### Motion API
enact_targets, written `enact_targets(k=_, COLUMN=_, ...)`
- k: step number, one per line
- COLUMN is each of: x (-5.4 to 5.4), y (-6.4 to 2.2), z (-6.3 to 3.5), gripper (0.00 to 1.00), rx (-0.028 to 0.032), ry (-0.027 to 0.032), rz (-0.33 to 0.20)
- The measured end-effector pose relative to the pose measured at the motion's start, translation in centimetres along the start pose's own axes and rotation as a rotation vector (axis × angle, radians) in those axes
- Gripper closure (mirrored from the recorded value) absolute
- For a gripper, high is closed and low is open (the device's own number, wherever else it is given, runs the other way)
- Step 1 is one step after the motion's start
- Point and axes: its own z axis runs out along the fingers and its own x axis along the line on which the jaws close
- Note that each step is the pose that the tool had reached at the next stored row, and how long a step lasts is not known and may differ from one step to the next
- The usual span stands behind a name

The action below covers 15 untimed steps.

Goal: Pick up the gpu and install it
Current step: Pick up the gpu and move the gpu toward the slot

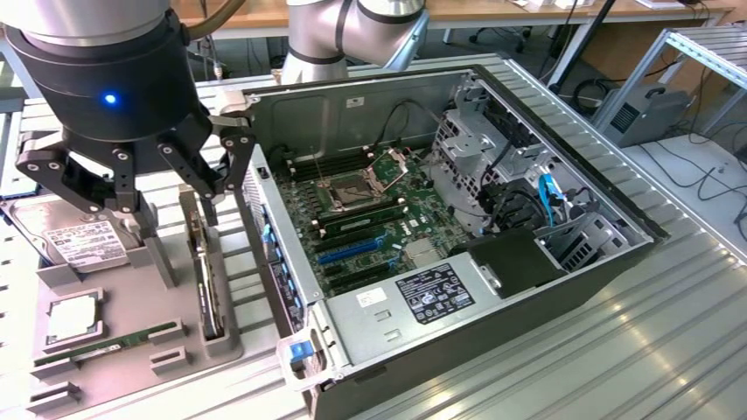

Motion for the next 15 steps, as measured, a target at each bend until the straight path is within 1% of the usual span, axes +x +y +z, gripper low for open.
enact_targets(k=5, x=0.00, y=0.00, z=0.09, gripper=0.46, rx=0.0000, ry=0.0000, rz=0.000)
enact_targets(k=7, x=0.02, y=-0.02, z=0.81, gripper=0.46, rx=0.0000, ry=0.0000, rz=0.000)
enact_targets(k=15, x=0.03, y=-0.02, z=0.98, gripper=0.46, rx=0.0000, ry=0.0000, rz=0.000)
